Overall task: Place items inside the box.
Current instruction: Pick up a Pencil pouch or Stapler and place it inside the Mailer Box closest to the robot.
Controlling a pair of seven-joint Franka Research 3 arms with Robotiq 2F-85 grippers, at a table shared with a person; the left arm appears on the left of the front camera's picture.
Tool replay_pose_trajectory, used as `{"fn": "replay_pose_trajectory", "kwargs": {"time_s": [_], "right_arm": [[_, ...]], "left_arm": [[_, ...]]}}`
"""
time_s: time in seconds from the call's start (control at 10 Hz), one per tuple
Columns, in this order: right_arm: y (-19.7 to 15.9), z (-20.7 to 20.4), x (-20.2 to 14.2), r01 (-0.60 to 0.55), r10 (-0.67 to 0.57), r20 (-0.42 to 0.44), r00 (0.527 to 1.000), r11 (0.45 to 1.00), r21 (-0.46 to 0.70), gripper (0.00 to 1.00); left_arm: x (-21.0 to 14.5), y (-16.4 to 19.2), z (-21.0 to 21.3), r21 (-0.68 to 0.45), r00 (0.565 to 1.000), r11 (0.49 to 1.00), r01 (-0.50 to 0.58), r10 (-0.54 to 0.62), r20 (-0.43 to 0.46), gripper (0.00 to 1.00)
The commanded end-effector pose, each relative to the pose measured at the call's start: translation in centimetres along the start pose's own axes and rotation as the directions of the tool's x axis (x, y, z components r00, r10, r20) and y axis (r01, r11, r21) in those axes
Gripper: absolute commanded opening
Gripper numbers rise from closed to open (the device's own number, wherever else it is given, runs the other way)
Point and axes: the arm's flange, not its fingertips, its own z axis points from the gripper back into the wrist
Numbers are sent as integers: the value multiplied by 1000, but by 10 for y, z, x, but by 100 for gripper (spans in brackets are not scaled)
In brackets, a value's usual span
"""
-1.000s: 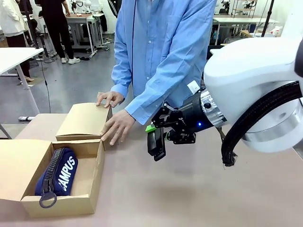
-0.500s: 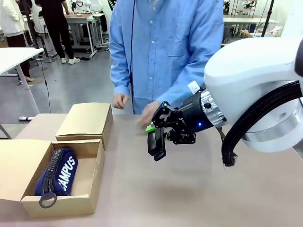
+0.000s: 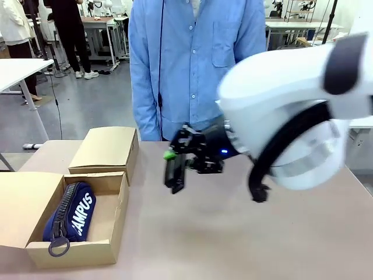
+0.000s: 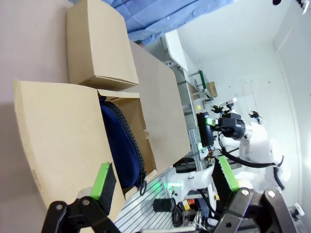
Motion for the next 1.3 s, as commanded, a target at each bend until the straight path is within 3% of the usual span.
{"fn": "replay_pose_trajectory", "kwargs": {"time_s": [0.0,0.1,0.2,0.6,0.9,1.1,1.2], "right_arm": [[33,-82,-6,23,-22,-32,999,999,30,41],[43,-111,-14,37,-33,-49,998,997,66,41],[52,-142,-27,14,-6,-127,992,998,62,41],[47,-199,-46,-72,70,-138,988,997,-12,41],[44,-203,-49,-80,79,-200,977,997,8,41],[44,-198,-44,-66,68,-193,979,998,17,45],[45,-198,-44,-61,62,-190,980,998,11,94]], "left_arm": [[2,-2,-1,-23,1000,1000,20,-20,17,100],[2,-2,-1,-23,1000,1000,20,-20,17,100],[2,-2,-1,-23,1000,1000,20,-20,17,100],[2,-2,-1,-23,1000,1000,20,-20,17,100],[2,-2,-1,-23,1000,1000,20,-20,17,100],[2,-2,-1,-23,1000,1000,20,-20,17,100],[2,-2,-1,-23,1000,1000,20,-20,17,100]]}}
